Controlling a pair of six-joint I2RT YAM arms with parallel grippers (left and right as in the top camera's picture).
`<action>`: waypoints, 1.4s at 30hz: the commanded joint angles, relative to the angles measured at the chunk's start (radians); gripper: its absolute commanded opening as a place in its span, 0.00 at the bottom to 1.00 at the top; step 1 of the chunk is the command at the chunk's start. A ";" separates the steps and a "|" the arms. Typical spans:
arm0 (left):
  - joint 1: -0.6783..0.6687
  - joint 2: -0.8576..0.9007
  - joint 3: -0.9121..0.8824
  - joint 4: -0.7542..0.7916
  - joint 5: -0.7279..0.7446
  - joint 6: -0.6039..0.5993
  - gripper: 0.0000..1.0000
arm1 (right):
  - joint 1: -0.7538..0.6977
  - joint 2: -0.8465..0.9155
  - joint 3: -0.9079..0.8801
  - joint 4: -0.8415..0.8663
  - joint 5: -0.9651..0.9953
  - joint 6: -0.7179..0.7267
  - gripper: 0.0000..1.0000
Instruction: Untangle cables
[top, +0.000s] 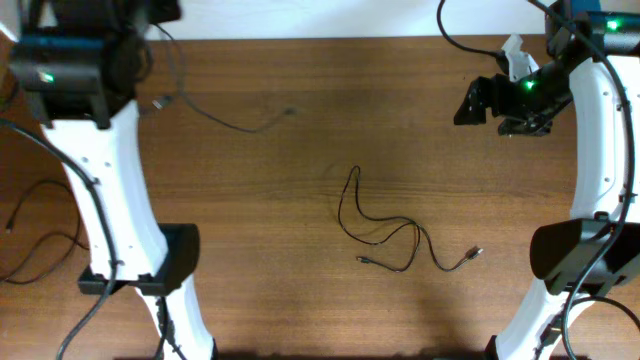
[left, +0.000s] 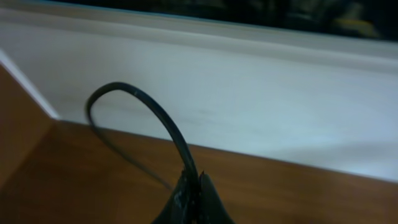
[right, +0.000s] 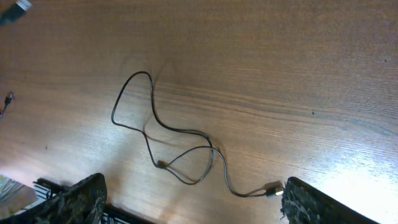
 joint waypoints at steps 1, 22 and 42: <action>0.206 0.035 -0.084 0.085 -0.017 0.014 0.00 | 0.006 -0.010 -0.005 -0.005 0.002 -0.010 0.91; 0.676 0.093 -0.879 0.300 0.134 -0.209 0.99 | 0.006 -0.008 -0.037 -0.004 0.002 -0.010 0.91; -0.190 -0.243 -1.080 0.116 0.536 0.149 0.98 | -0.149 -0.008 -0.037 0.040 0.065 0.046 0.91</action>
